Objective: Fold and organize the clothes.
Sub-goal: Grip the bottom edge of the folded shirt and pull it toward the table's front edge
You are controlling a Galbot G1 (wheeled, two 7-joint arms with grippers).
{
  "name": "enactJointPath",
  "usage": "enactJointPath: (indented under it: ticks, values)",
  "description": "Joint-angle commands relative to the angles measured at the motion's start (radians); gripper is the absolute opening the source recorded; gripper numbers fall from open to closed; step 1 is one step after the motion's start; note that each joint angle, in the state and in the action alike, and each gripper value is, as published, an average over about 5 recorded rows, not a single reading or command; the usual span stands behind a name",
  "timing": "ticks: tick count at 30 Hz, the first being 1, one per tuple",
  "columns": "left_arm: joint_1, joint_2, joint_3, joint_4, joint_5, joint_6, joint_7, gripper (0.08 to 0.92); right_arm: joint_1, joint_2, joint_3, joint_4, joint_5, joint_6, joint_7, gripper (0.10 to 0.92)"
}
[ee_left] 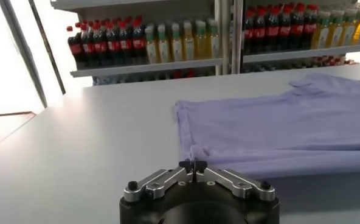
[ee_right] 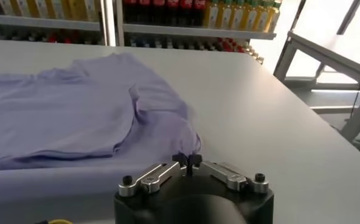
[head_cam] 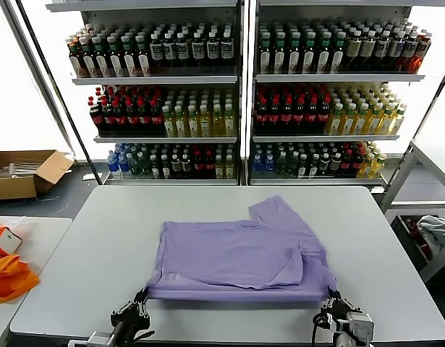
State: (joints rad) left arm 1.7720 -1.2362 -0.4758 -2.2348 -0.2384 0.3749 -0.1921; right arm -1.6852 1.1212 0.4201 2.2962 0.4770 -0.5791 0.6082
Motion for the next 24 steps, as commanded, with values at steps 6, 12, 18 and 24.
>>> enactJointPath:
  ticks: [6, 12, 18, 24]
  values:
    - [0.092, -0.017, -0.039, -0.037, 0.010, 0.004, 0.020, 0.081, -0.058, 0.002, -0.012, 0.021, -0.017, 0.001, 0.012, 0.238]
    - [0.073, -0.030, -0.038, -0.033, 0.031, 0.012, 0.031, 0.082, -0.076, 0.017, 0.000, 0.029, -0.021, 0.002, 0.022, 0.411]
    - [0.069, -0.039, -0.007, -0.061, 0.165, -0.007, 0.052, 0.197, -0.117, 0.012, 0.067, 0.069, -0.076, 0.020, -0.002, 0.567]
    - [-0.024, -0.053, 0.011, -0.117, 0.155, -0.060, 0.070, 0.370, -0.010, 0.033, 0.156, 0.097, 0.040, 0.043, -0.061, 0.740]
